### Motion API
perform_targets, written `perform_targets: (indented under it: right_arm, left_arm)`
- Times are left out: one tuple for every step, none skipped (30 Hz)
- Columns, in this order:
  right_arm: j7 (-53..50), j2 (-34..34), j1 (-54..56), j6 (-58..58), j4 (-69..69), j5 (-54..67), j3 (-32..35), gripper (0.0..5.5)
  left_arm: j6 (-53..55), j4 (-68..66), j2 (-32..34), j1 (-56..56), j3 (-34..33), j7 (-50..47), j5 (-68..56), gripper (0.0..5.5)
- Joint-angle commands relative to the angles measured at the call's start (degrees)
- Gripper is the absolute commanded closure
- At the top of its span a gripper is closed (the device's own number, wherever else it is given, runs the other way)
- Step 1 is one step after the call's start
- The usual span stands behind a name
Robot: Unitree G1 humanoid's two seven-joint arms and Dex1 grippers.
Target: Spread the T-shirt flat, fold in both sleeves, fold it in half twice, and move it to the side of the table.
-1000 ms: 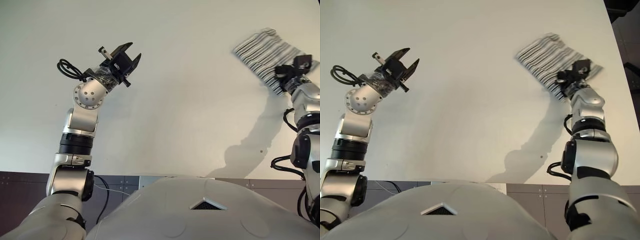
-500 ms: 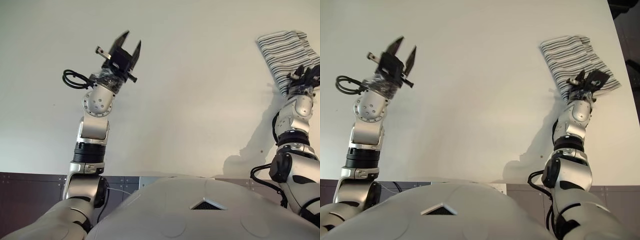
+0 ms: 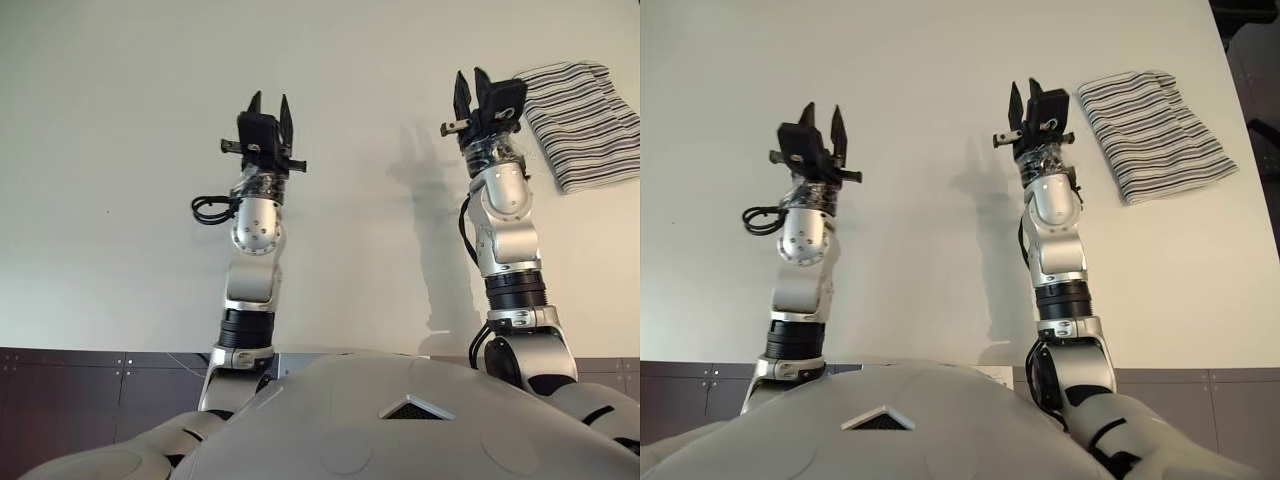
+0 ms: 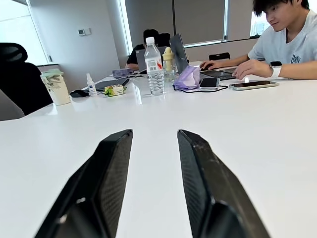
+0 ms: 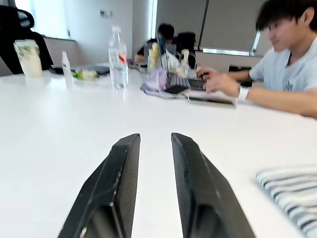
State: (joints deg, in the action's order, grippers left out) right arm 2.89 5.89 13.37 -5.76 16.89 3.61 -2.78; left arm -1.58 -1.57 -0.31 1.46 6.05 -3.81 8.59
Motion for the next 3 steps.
perform_targets:
  right_arm:
    - [-1.40,-0.77,3.21,-0.39,5.31,-0.35,2.21,4.36]
    - [-1.54,-0.66,3.69,-1.12,6.23,-0.67,2.50,4.36]
    - [-1.88,-0.63,4.05,-1.88,6.98,-0.91,2.83,4.36]
  left_arm:
    - [-3.97,-8.62,-0.18,3.59,-0.36,-1.69,0.83,3.82]
    - [-5.03,-9.44,-0.04,4.22,-0.66,-1.71,0.66,3.82]
    - [-5.80,-10.01,0.20,4.72,-0.97,-1.73,0.53,3.82]
